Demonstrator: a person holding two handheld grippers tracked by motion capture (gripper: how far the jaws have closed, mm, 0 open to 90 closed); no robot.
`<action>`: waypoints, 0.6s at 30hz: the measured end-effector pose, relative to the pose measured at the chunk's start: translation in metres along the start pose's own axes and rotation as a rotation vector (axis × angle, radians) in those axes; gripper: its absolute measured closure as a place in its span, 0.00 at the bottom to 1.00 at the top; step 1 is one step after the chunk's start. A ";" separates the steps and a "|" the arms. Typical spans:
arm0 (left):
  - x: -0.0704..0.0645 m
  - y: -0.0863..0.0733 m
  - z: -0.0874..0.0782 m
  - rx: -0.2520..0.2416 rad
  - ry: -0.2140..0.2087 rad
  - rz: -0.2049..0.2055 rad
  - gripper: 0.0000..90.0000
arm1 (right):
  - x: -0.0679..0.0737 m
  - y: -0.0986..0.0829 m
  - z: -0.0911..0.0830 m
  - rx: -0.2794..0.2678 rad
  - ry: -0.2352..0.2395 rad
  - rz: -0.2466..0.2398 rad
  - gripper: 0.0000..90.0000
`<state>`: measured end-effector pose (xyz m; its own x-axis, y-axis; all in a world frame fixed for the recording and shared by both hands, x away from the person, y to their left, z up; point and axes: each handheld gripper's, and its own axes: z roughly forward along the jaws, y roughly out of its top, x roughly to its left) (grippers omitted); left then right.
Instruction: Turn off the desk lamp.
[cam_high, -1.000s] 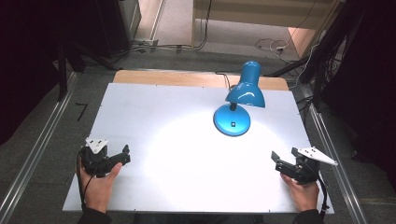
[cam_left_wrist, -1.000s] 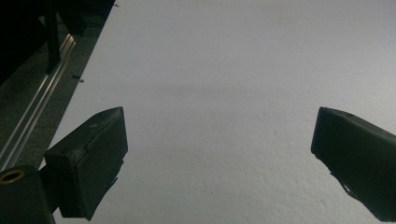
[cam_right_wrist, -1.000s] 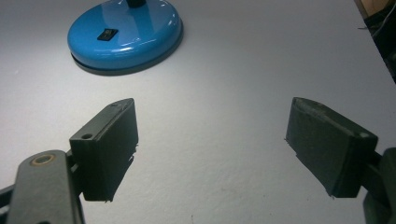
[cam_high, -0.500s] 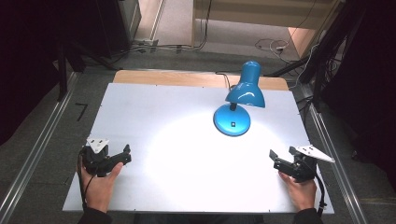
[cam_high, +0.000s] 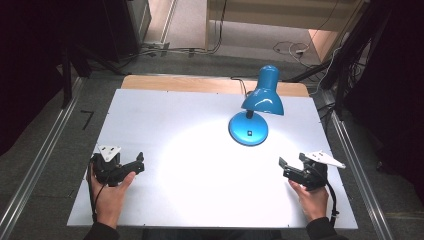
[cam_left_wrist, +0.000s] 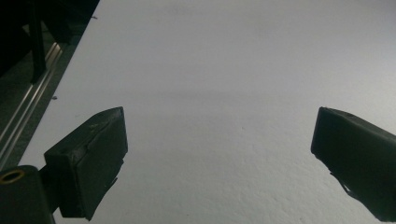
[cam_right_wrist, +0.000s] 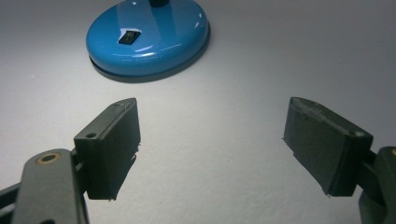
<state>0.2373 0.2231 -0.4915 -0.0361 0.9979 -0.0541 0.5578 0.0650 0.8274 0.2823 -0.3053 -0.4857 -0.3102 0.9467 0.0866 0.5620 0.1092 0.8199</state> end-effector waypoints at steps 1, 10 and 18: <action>0.000 0.000 0.000 -0.001 -0.003 0.000 0.05 | 0.000 0.000 0.000 0.000 0.000 0.000 0.19; 0.005 0.003 -0.004 -0.024 -0.001 -0.013 0.06 | 0.016 0.005 0.019 0.041 0.054 -0.012 0.20; 0.005 0.003 -0.008 -0.030 -0.037 -0.041 0.06 | 0.026 0.010 0.020 0.033 0.072 -0.016 0.20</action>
<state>0.2322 0.2282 -0.4848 -0.0277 0.9937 -0.1084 0.5312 0.1065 0.8405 0.2948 -0.2738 -0.4867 -0.3730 0.9206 0.1152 0.5812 0.1351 0.8025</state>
